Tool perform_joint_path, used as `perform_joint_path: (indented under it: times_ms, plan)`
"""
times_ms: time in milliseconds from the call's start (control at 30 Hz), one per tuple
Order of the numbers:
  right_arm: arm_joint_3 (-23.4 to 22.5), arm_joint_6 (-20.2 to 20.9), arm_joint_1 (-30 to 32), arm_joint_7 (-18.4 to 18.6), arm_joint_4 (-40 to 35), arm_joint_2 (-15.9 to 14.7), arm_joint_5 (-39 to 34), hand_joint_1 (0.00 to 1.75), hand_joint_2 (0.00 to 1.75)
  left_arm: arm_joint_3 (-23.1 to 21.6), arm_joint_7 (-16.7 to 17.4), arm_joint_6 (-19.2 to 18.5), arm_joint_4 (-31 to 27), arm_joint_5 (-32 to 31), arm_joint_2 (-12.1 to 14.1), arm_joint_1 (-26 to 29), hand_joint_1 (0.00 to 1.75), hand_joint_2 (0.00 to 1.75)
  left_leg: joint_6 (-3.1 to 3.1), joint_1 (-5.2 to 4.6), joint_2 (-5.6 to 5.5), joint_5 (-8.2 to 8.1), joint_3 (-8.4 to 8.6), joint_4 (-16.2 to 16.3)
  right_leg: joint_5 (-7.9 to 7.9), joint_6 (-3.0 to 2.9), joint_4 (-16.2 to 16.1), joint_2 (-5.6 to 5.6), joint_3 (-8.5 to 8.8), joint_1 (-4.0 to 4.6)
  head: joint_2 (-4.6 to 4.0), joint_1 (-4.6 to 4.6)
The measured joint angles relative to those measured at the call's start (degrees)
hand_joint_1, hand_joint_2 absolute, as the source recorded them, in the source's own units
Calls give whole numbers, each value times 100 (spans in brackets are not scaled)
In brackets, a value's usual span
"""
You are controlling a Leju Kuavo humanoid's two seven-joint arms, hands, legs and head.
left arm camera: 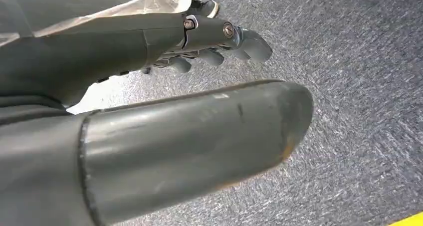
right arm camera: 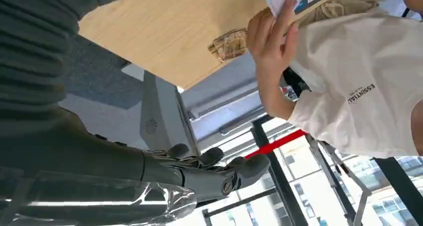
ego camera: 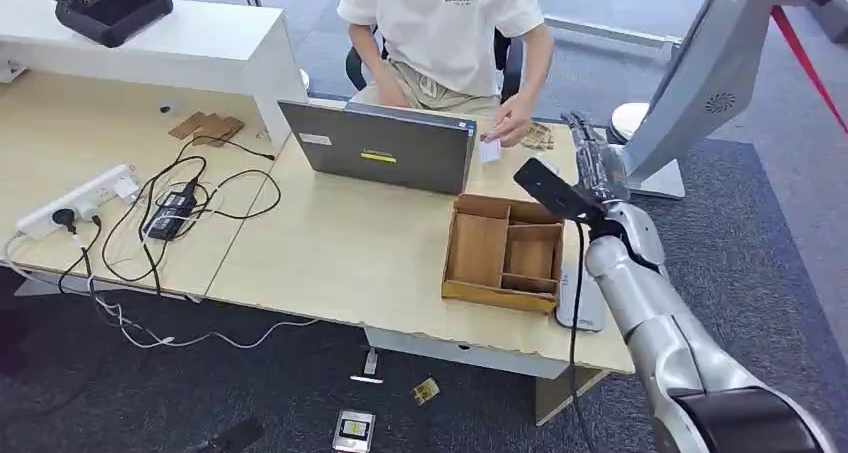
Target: Pass the card to the sensor for recognition and then transmit it.
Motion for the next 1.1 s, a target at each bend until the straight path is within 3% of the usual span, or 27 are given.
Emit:
perform_joint_path:
  times_ms: [33,67,167,267,467,667,833,1100]
  plan:
    - [0,-33,-8,-31,13,0,-49,0,0,0,0,13,0,2,0,9,0,0,0,0,0,0,0,0,0,0,0,0,0,0,0,0]
    - [0,-59,-13,-79,18,-4,-158,0,175,0,0,17,0,9,0,18,0,0,0,0,0,0,0,0,0,0,0,0,0,0,0,0]
    - [-22,-31,-35,-201,13,-41,-526,0,175,0,-24,31,0,48,2,39,0,0,0,0,0,0,0,1,0,0,-1,0,0,0,0,0]
    - [-101,324,-35,-289,-55,-103,-1129,0,175,2,-53,46,0,76,9,71,0,0,0,0,0,-1,0,1,0,0,-2,0,-1,0,0,0]
    - [-321,1804,160,-94,-586,-315,-2906,0,175,9,-120,105,2,181,26,171,0,0,0,0,0,-1,2,2,0,0,-4,0,0,0,0,0]
    - [-413,2968,898,574,-1940,-631,-4205,0,175,26,-216,164,4,258,42,261,0,0,0,0,0,-2,4,2,-1,0,-5,0,1,0,0,2]
    - [-387,3158,1780,880,-3236,-857,-4064,0,175,76,-271,229,7,310,72,330,0,0,0,1,1,-3,3,0,-1,0,-6,0,0,2,0,-2]
    - [-328,3090,2694,907,-4341,-1110,-3405,0,175,151,-278,291,9,387,90,404,0,0,0,1,2,-3,2,-1,-1,-1,-6,0,2,1,0,0]
